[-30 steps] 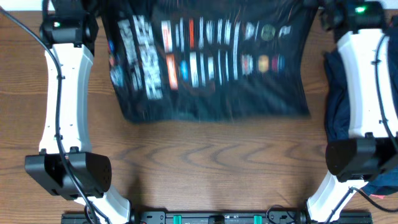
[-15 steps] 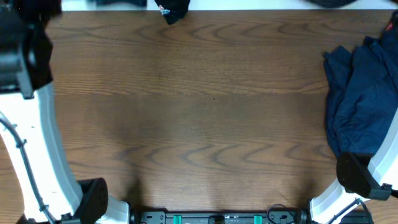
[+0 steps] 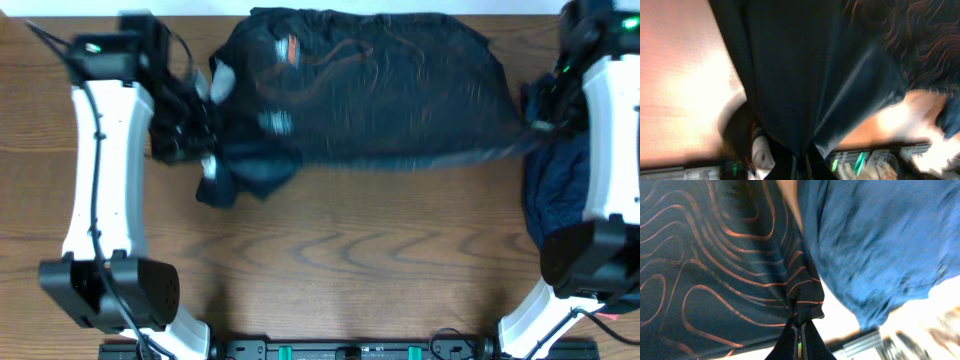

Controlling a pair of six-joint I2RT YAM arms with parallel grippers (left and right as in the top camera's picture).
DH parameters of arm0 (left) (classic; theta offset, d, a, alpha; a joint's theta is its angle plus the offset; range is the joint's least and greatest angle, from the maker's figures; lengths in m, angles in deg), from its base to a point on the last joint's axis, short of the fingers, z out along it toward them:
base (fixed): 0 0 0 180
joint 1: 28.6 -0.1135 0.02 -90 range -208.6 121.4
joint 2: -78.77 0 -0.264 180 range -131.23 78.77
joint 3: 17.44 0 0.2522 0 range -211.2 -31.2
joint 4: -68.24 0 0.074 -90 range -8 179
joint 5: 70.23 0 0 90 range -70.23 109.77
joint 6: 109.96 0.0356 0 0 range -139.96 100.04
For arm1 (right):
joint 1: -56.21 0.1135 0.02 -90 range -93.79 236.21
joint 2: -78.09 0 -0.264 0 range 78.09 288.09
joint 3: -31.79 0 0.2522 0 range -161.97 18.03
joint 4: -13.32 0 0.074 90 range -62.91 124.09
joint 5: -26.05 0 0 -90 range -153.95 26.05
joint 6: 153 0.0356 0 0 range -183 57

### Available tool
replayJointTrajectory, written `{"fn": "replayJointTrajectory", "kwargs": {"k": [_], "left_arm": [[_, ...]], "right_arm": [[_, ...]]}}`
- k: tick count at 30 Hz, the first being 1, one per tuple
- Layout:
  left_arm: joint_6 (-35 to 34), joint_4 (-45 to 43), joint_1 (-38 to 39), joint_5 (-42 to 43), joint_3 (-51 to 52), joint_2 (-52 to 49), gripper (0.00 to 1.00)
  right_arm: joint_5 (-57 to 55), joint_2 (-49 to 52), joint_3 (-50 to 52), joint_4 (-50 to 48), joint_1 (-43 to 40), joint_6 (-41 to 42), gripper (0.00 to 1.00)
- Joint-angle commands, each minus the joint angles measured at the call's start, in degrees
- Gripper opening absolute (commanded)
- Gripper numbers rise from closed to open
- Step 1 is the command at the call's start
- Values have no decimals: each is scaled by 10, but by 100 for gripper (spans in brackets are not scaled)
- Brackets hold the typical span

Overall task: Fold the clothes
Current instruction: 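Lower the jersey onto the table with both grippers, pulling it taut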

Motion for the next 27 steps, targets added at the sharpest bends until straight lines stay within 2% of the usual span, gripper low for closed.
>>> {"fn": "replayJointTrajectory", "kwargs": {"k": [1,5,8,15,18,21,27], "left_arm": [[9,-13,1,-22,103,18,6],[2,-70,0,-30,232,59,6],[-28,-104,1,-59,309,103,6],[-70,-119,1,-64,448,227,6],[-102,-126,0,-64,450,289,6],[-143,-141,0,-111,450,342,6],[-146,-263,1,-122,451,368,6]], "right_arm": [[21,-3,83,-11,-3,14,1],[40,-14,192,-56,-3,14,1],[60,-41,274,-105,-3,14,1],[82,-145,436,-179,-4,39,1],[81,-189,480,-194,-4,56,1],[79,-223,507,-224,-4,57,1],[80,-239,509,-342,-4,57,1]]}}
